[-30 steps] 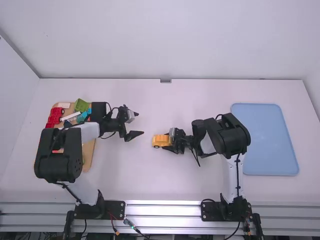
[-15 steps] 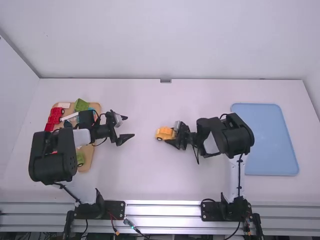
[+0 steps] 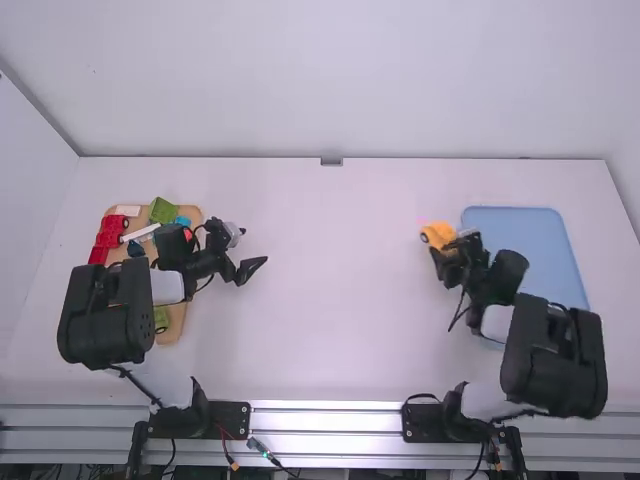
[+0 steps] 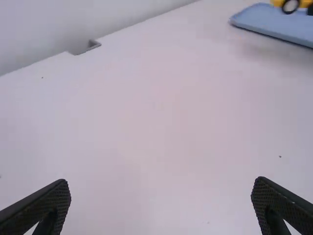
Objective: Assemble lego blocks to make yellow taxi
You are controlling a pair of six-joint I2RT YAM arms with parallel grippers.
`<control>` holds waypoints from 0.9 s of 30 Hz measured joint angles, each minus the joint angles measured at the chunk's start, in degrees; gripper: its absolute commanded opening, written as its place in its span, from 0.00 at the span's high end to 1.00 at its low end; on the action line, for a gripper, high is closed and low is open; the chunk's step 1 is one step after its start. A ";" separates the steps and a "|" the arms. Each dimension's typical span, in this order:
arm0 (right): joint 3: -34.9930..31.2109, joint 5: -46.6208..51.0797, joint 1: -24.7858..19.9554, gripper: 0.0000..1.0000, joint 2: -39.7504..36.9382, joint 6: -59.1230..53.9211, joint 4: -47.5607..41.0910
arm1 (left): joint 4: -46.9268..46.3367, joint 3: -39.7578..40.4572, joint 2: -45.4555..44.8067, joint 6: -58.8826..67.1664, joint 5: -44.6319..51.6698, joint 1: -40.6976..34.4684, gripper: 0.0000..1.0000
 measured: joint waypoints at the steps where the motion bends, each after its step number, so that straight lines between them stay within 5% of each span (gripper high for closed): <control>1: -0.17 1.68 -2.97 0.46 -1.46 0.04 -2.64 | 0.00 0.00 0.00 -0.66 -0.42 -0.04 0.01; 5: 0.44 6.54 -13.70 0.47 -3.34 0.22 -11.10 | 0.02 0.02 0.00 -2.99 -1.60 -0.79 0.01; 11: 5.29 8.66 -20.92 0.46 -0.13 0.20 -18.43 | 0.00 0.04 0.00 -3.80 -1.95 -1.09 0.01; 16: 12.90 10.58 -20.85 0.42 7.67 0.24 -23.82 | -0.07 0.07 0.00 -4.07 -2.10 -1.09 0.01; 20: 17.33 12.83 -19.30 0.01 12.61 0.42 -28.55 | -0.09 0.07 0.00 -4.39 -2.12 -1.09 0.01; 27: 24.98 20.39 -14.40 0.01 14.12 2.43 -40.83 | -0.04 0.13 0.00 -6.67 -2.95 -1.09 0.01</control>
